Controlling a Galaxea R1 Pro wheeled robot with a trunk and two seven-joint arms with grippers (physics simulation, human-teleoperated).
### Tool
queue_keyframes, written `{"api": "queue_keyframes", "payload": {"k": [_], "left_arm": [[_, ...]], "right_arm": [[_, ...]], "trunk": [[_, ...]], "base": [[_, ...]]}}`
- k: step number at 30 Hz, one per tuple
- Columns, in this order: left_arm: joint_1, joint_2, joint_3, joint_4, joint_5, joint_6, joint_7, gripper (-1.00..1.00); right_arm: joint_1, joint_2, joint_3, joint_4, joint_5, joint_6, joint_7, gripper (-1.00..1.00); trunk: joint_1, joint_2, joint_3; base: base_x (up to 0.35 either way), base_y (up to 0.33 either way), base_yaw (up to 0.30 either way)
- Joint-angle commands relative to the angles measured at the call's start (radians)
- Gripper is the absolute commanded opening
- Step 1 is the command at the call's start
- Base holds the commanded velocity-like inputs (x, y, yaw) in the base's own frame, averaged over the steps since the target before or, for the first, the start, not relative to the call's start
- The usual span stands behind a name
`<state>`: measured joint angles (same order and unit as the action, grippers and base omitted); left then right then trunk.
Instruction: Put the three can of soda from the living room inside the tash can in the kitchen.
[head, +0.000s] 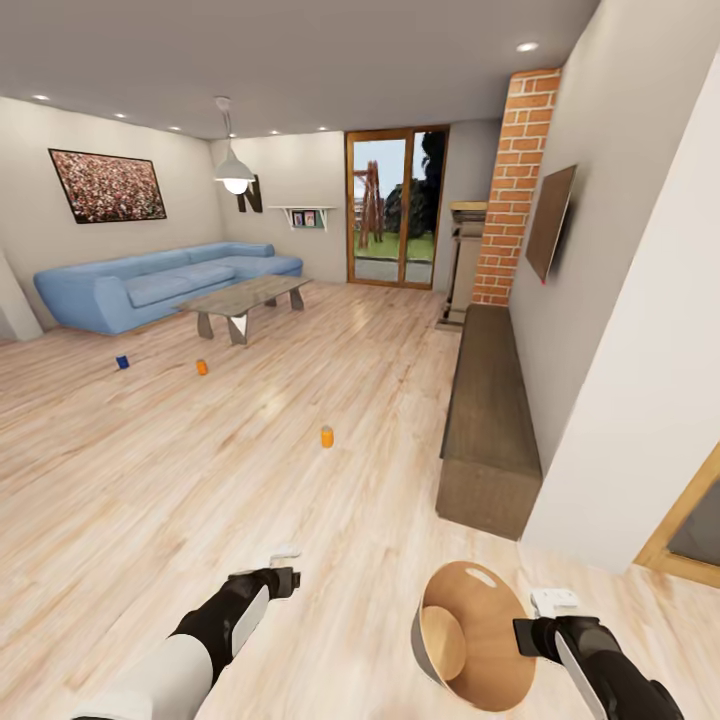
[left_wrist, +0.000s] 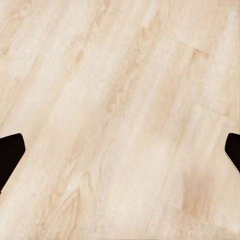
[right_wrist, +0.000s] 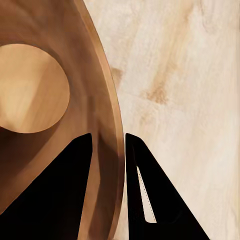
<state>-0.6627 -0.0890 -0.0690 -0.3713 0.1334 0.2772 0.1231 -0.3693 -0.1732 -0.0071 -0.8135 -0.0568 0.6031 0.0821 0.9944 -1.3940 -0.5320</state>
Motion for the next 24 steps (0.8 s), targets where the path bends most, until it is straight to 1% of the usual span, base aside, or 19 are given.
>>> {"api": "queue_keyframes", "payload": {"k": [1, 24], "left_arm": [[0.000, 0.000, 0.000, 0.000, 0.000, 0.000, 0.000, 1.00], [0.000, 0.000, 0.000, 0.000, 0.000, -0.001, 0.000, 1.00]], "right_arm": [[0.000, 0.000, 0.000, -0.001, -0.009, 0.000, 0.000, -1.00], [0.000, 0.002, -0.003, -0.003, -0.009, 0.001, -0.001, -1.00]], "trunk": [[0.000, 0.000, 0.000], [0.000, 0.000, 0.000]], "base": [[0.341, 0.000, 0.000], [0.345, 0.000, 0.000]]}}
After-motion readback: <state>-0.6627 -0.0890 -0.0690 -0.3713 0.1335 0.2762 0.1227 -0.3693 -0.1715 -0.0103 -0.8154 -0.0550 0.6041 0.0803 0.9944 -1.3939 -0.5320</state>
